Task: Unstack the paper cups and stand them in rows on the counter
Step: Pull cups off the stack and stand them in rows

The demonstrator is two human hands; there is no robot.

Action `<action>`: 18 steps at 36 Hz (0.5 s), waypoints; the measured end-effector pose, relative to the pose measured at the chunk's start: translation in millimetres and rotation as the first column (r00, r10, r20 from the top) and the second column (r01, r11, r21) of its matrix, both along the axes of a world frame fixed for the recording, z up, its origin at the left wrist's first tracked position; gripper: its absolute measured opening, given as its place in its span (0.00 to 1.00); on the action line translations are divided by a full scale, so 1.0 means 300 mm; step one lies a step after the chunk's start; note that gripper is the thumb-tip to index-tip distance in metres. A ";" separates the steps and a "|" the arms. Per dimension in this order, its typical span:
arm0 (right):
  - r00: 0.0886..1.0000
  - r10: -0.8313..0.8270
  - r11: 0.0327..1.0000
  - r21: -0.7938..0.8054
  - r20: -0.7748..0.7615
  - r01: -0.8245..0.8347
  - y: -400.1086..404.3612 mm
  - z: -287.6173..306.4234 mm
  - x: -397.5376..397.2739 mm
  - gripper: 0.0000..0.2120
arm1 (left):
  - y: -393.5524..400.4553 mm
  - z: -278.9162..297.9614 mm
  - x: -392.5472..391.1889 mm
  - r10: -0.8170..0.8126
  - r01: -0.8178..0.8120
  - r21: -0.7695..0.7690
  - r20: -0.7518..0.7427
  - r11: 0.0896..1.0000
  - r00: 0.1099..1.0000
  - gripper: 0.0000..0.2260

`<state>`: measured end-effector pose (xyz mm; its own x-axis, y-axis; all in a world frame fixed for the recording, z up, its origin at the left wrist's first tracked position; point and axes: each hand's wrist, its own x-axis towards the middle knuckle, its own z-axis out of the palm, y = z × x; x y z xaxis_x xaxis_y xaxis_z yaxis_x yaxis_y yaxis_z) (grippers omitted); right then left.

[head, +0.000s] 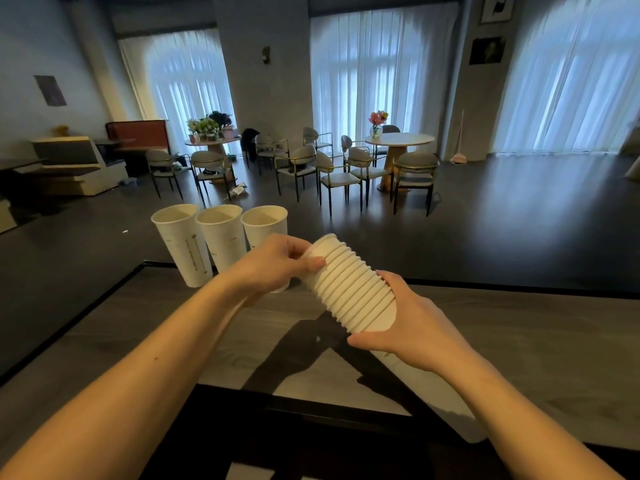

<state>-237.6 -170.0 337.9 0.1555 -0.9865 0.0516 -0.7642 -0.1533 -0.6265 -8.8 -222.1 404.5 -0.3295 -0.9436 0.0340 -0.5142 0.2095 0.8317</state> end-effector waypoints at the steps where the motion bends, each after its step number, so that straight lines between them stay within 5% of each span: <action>1: 1.000 0.004 1.000 -0.003 0.001 -0.004 0.002 0.002 -0.012 0.51 | -0.002 0.005 -0.008 0.042 -0.042 -0.021 -0.008 0.999 0.999 0.07; 8: 0.997 -0.079 0.996 0.027 -0.027 0.079 0.022 0.012 -0.119 0.50 | -0.073 0.084 -0.034 0.368 -0.398 -0.378 -0.152 0.836 0.917 0.09; 10: 0.989 -0.127 0.987 0.084 -0.075 0.133 0.022 0.014 -0.152 0.51 | -0.098 0.067 -0.050 0.419 -0.351 -0.521 0.014 0.778 0.908 0.09; 14: 0.984 -0.135 0.982 0.117 -0.120 0.149 0.023 0.002 -0.178 0.50 | -0.125 -0.046 -0.109 0.353 -0.012 -0.591 0.466 0.807 0.811 0.07; 18: 0.990 -0.118 0.986 0.106 -0.074 0.126 0.024 -0.009 -0.176 0.49 | -0.178 -0.096 -0.141 0.469 0.041 -0.686 0.539 0.727 0.700 0.15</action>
